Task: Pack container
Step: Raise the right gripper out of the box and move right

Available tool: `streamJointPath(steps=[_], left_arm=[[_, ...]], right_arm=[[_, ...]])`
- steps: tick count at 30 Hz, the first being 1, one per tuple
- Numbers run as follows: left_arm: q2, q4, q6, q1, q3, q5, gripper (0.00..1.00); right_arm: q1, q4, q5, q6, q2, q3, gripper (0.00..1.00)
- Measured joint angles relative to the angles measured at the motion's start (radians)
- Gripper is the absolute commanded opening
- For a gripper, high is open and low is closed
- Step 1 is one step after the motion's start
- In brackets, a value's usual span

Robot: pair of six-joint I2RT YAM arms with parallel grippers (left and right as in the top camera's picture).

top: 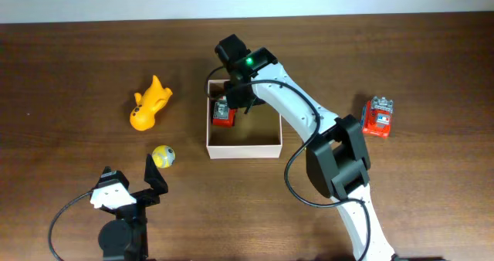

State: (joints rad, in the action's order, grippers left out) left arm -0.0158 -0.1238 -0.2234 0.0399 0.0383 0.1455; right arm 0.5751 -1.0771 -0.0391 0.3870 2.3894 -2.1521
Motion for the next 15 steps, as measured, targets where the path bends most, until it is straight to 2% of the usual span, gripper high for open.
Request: streamJointPath(steps=[15], left_arm=[[0.000, 0.000, 0.000, 0.000, 0.000, 0.000, 0.99]], right_arm=[[0.000, 0.035, 0.038, 0.003, 0.002, 0.000, 0.50]])
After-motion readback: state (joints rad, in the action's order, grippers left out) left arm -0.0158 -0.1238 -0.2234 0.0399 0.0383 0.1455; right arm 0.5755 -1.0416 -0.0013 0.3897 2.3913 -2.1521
